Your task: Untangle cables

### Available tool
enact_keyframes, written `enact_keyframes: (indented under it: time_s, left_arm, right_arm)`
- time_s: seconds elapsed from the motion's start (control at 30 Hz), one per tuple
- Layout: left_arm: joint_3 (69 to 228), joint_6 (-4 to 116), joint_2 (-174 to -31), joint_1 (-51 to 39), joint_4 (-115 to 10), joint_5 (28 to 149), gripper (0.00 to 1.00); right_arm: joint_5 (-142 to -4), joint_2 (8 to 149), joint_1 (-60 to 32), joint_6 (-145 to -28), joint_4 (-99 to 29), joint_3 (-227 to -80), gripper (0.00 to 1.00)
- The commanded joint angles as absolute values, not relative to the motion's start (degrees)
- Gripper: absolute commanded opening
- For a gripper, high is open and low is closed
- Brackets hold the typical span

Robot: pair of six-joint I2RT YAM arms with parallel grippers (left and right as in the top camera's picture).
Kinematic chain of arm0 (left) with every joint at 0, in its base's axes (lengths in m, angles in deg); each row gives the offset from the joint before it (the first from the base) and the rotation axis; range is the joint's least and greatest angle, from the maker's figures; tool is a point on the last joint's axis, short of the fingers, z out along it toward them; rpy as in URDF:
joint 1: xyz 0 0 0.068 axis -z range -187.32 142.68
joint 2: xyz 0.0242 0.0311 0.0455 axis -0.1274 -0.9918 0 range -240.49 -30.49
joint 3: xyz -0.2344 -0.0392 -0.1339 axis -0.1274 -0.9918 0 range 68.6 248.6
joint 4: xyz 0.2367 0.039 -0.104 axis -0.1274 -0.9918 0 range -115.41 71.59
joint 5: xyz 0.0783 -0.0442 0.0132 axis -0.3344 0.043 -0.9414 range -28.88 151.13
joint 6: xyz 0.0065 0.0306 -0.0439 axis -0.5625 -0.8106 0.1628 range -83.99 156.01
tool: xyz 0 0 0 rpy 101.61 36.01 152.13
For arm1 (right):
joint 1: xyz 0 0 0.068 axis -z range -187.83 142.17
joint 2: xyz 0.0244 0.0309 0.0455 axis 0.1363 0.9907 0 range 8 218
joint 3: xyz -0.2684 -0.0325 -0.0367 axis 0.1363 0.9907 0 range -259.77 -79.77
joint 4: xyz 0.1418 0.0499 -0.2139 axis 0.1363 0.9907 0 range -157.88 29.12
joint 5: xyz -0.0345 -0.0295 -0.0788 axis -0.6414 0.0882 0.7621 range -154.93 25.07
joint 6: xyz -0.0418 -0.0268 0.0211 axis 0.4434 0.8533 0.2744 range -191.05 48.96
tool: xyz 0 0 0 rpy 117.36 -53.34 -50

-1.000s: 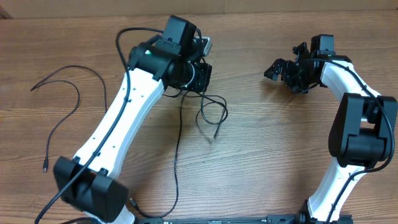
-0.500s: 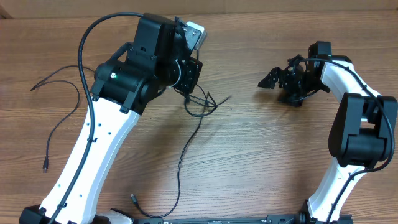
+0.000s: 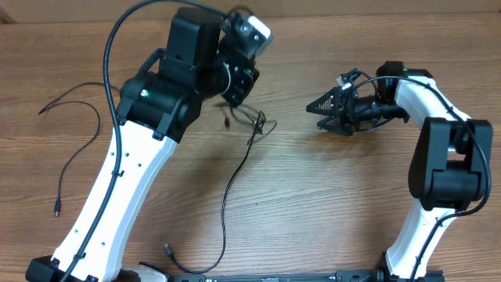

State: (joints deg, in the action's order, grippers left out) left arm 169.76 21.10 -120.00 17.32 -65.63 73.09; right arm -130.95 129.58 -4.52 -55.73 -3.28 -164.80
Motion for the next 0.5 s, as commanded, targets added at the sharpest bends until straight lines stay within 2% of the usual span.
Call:
enact_keyframes:
  time_s: [0.0,0.33,0.47]
  left_arm:
    - [170.5,24.1,-117.1,17.5,-59.9,74.1,0.04]
    - [170.5,24.0,-108.7,17.4,-41.7,69.0,0.04]
    - [170.4,24.0,-107.9,17.5,-42.1,69.1,0.04]
  right_arm:
    - [-131.4,130.4,-6.2,-53.4,-3.2,-164.5,1.0]
    - [-124.9,130.4,-7.7,-53.4,-3.3,-164.5,1.0]
    - [-124.2,130.4,-7.8,-53.4,-3.3,-164.5,1.0]
